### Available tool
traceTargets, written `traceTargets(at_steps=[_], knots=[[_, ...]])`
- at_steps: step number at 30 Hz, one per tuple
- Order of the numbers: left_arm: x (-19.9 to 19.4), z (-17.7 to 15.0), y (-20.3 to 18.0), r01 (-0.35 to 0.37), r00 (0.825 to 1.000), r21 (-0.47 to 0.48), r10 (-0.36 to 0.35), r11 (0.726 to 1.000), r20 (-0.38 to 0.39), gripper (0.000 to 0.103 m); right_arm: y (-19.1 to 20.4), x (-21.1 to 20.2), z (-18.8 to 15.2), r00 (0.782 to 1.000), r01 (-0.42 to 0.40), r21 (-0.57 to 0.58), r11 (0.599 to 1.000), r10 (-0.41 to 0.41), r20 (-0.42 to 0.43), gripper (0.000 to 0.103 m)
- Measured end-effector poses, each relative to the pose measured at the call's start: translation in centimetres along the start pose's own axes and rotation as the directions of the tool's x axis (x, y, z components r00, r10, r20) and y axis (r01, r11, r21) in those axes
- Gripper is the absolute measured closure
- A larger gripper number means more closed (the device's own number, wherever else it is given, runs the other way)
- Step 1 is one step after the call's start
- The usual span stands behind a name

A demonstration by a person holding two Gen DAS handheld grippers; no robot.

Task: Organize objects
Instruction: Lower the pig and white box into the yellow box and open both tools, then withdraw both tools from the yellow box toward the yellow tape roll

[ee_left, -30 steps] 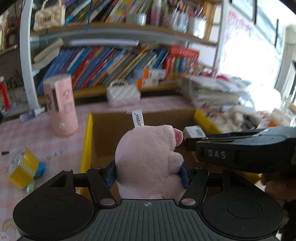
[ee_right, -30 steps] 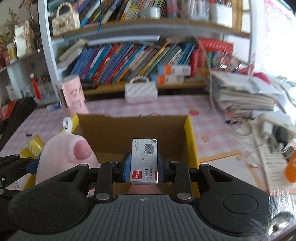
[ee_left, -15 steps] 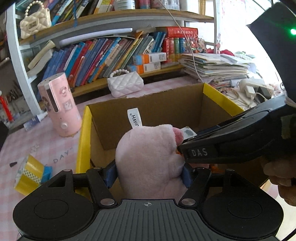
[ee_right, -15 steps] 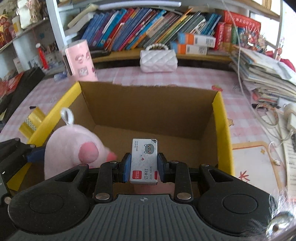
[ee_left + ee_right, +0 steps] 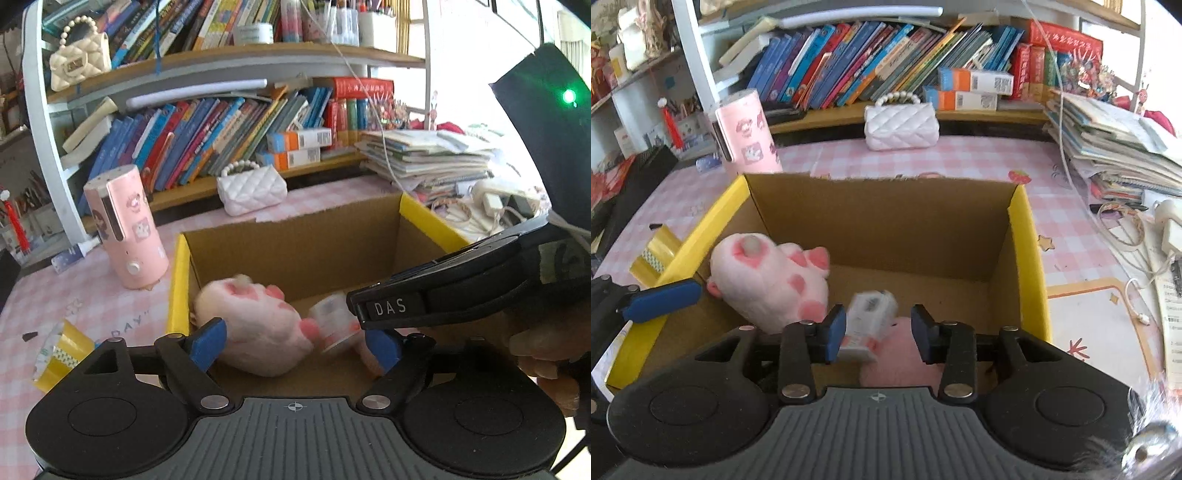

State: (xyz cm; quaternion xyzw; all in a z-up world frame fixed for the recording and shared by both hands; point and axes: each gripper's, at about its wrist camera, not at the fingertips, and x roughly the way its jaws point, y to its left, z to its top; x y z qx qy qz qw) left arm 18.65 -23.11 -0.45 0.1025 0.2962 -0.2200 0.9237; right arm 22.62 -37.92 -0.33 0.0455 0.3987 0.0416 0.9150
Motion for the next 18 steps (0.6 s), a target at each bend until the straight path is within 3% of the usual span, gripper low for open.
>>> traceTargets(at_steps=[11, 18], knots=[[-5.3, -0.8, 0.7, 0.014, 0.995, -0.039, -0.010, 0.999, 0.100, 0.018, 0.7, -5.1, -1.3, 0.988, 0.063, 0.057, 0.996, -0.070, 0.140, 0.061], [-8.2, -2.7, 2.0, 0.018, 0.993, -0.096, -0.007, 0.995, 0.115, 0.018, 1.4, -9.2, -4.0, 0.971, 0.098, 0.125, 0.987, -0.122, 0.205, 0.059]])
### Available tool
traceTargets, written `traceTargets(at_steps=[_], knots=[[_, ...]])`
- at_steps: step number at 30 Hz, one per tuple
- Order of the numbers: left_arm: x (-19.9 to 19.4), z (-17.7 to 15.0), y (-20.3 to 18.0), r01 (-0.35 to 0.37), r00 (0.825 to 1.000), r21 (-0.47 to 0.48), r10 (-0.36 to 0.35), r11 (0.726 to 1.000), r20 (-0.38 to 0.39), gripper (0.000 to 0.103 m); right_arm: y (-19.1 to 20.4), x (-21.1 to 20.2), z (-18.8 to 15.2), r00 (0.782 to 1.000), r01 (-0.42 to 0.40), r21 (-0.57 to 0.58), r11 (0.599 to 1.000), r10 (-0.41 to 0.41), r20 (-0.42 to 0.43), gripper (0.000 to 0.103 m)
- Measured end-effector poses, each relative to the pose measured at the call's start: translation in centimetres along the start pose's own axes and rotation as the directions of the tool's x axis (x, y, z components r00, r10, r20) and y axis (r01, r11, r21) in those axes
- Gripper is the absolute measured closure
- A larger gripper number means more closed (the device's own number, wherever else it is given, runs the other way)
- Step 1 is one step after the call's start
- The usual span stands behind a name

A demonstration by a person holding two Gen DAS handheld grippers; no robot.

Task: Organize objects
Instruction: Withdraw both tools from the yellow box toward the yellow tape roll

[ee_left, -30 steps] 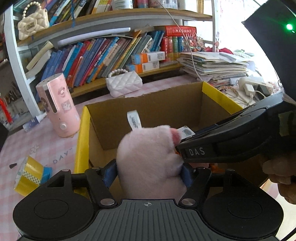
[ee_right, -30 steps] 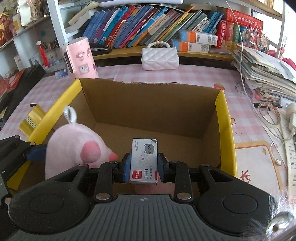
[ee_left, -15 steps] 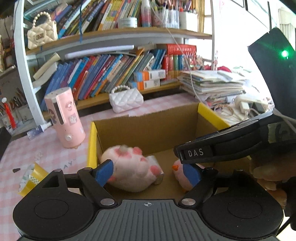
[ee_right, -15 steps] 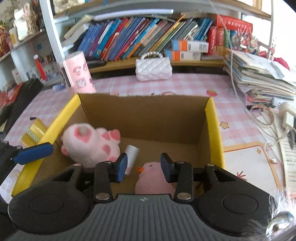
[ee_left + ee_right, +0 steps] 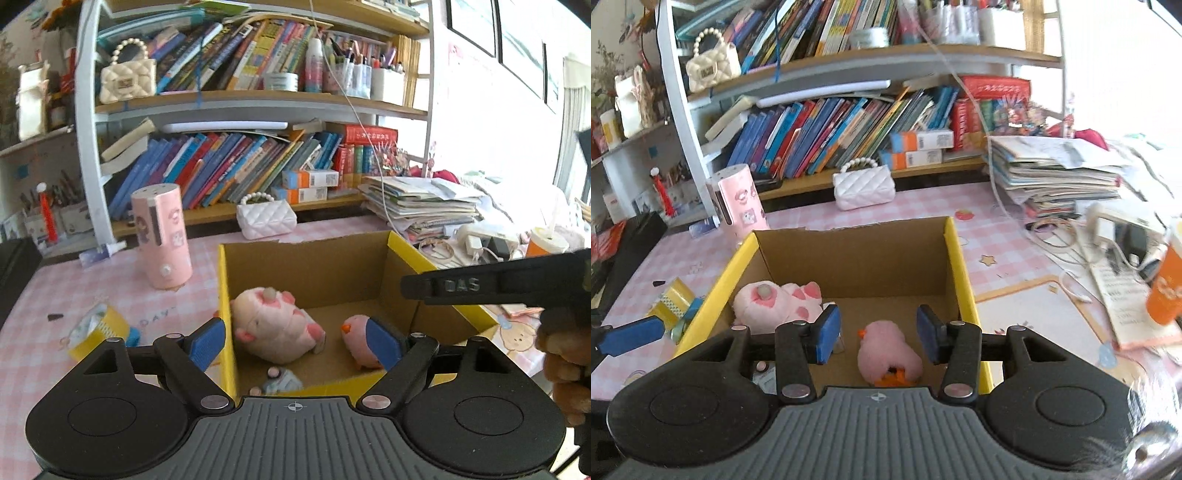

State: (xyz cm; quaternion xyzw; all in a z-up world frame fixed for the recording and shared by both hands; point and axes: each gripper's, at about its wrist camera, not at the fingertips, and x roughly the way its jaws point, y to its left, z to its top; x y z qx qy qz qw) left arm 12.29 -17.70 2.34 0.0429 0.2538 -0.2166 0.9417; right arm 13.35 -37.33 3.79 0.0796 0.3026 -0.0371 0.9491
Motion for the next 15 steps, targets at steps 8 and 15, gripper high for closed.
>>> traceTargets(at_steps=[8, 15], knots=[[-2.1, -2.7, 0.9, 0.010, 0.998, -0.017, -0.011, 1.000, -0.062, 0.018, 1.6, -3.4, -4.2, 0.996, 0.085, -0.001, 0.996, -0.086, -0.009, 0.054], [-3.9, -4.8, 2.1, 0.003, 0.993, -0.014, -0.005, 1.000, -0.121, 0.018, 4.0, -4.8, -7.9, 0.989, 0.127, -0.043, 0.991, -0.130, -0.071, 0.051]])
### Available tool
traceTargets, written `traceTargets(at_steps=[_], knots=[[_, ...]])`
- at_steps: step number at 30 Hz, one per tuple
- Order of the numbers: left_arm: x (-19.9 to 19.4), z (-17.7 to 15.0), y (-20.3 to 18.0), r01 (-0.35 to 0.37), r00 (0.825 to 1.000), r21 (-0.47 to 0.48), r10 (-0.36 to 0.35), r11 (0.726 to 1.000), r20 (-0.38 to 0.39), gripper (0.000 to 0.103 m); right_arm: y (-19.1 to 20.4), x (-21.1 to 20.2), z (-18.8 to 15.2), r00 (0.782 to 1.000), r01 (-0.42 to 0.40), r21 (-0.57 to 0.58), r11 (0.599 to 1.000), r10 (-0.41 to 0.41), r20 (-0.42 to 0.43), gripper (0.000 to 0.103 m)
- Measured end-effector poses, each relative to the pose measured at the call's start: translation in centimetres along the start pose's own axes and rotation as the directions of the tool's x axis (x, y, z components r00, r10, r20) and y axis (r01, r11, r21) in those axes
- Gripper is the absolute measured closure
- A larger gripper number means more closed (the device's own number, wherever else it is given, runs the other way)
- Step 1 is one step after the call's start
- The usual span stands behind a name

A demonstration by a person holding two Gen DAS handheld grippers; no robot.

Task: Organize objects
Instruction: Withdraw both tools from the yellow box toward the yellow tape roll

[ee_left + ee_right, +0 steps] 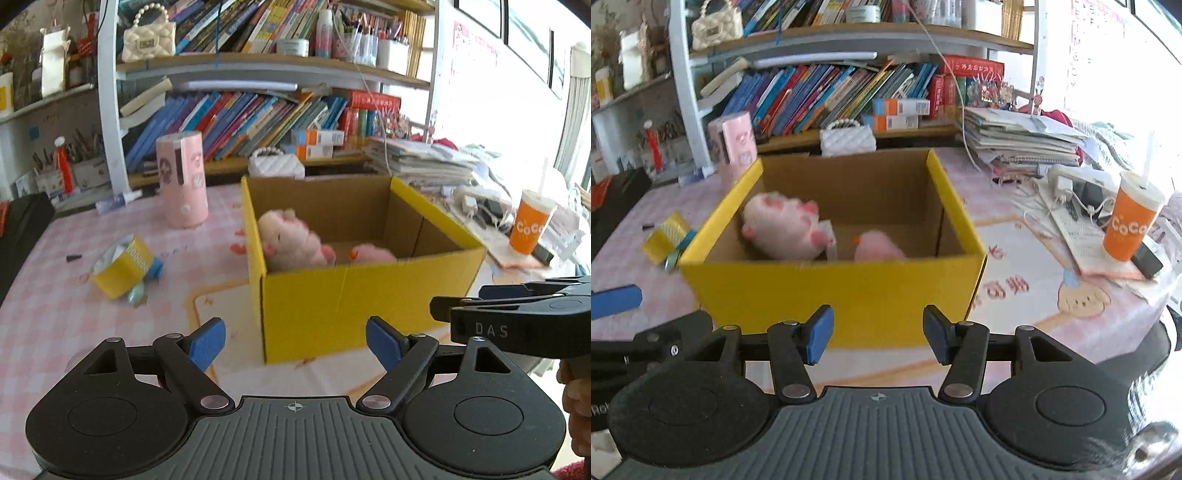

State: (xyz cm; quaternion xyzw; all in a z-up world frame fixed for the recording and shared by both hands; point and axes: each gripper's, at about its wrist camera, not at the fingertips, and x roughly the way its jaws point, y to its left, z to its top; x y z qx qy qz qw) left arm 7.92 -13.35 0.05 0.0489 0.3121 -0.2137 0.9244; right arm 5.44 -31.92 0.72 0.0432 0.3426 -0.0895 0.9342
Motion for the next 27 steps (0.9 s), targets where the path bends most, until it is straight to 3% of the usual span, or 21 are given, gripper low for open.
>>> traceTargets(at_steps=[6, 17, 20, 27], knots=[[-1.0, -2.1, 0.6, 0.001, 0.998, 0.021, 0.001, 1.000, -0.069, 0.018, 1.7, -1.2, -2.7, 0.998, 0.014, 0.000, 1.000, -0.014, -0.067, 0.046], [-3.7, -5.1, 1.6, 0.009, 0.992, 0.050, -0.003, 0.999, -0.130, 0.018, 4.1, -3.2, -6.6, 0.990, 0.012, 0.019, 1.000, -0.010, -0.142, 0.040], [-4.3, -5.6, 2.2, -0.001, 0.991, 0.050, 0.008, 0.999, -0.130, 0.018, 4.8, -3.6, -7.2, 0.989, 0.004, 0.027, 1.000, 0.000, -0.151, 0.035], [-5.9, -6.5, 4.0, -0.029, 0.991, 0.044, 0.035, 0.999, -0.129, 0.017, 6.9, -4.2, -8.0, 0.987, -0.015, 0.026, 1.000, 0.019, -0.157, 0.035]])
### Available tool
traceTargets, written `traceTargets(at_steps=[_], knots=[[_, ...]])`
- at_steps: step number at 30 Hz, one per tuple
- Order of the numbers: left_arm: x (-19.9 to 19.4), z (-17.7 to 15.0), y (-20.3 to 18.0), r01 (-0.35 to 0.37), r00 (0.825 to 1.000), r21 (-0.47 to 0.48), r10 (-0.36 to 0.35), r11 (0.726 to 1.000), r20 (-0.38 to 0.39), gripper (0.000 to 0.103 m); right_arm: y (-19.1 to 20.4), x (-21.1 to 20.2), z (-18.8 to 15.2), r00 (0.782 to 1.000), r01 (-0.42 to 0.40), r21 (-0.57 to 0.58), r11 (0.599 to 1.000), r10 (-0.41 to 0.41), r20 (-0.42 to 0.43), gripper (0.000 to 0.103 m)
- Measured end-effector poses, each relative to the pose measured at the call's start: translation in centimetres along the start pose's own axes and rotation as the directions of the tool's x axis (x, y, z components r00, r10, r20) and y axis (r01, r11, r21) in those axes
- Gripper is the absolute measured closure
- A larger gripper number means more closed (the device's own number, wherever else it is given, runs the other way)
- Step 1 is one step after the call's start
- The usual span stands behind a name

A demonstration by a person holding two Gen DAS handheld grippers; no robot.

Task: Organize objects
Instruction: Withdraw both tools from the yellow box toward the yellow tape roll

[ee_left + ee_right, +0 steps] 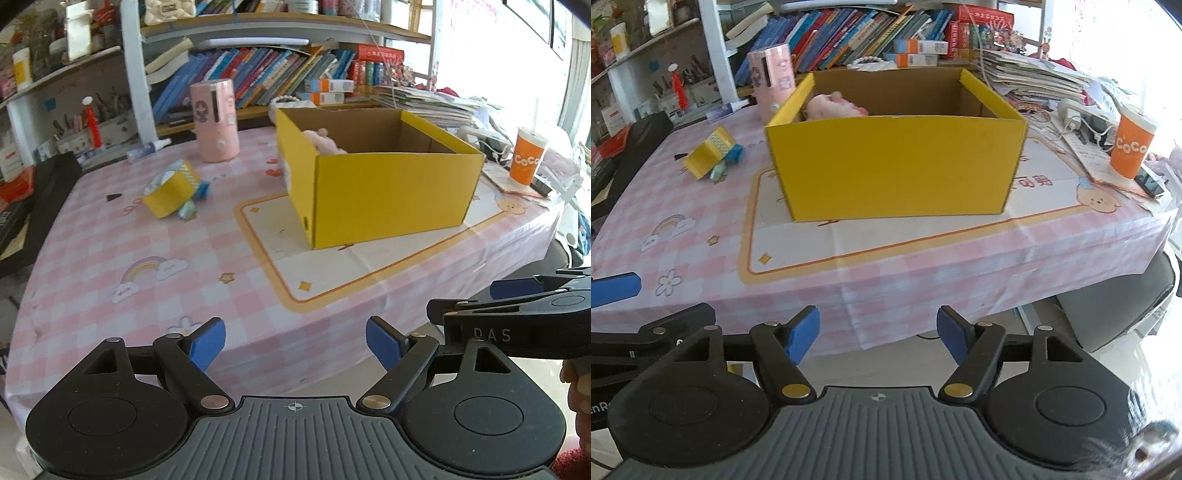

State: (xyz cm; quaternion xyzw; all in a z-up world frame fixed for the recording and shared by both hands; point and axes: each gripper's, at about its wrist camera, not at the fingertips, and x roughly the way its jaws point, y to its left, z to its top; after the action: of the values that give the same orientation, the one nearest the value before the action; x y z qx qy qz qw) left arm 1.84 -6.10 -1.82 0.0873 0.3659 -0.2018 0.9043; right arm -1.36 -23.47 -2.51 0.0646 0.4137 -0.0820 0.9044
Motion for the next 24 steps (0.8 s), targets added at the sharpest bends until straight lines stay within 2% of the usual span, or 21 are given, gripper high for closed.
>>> traceTargets(at_steps=[16, 24], knots=[[-2.6, -1.6, 5.0, -0.096, 0.995, -0.075, 0.097, 0.993, 0.021, 0.017, 6.0, -0.4, 0.0, 0.996, -0.082, -0.095, 0.992, 0.083, 0.011, 0.033], [-3.9, -2.1, 7.8, -0.149, 0.987, -0.115, 0.155, 0.982, 0.048, 0.017, 9.2, -0.3, 0.5, 0.992, -0.121, -0.145, 0.982, 0.126, 0.024, 0.032]])
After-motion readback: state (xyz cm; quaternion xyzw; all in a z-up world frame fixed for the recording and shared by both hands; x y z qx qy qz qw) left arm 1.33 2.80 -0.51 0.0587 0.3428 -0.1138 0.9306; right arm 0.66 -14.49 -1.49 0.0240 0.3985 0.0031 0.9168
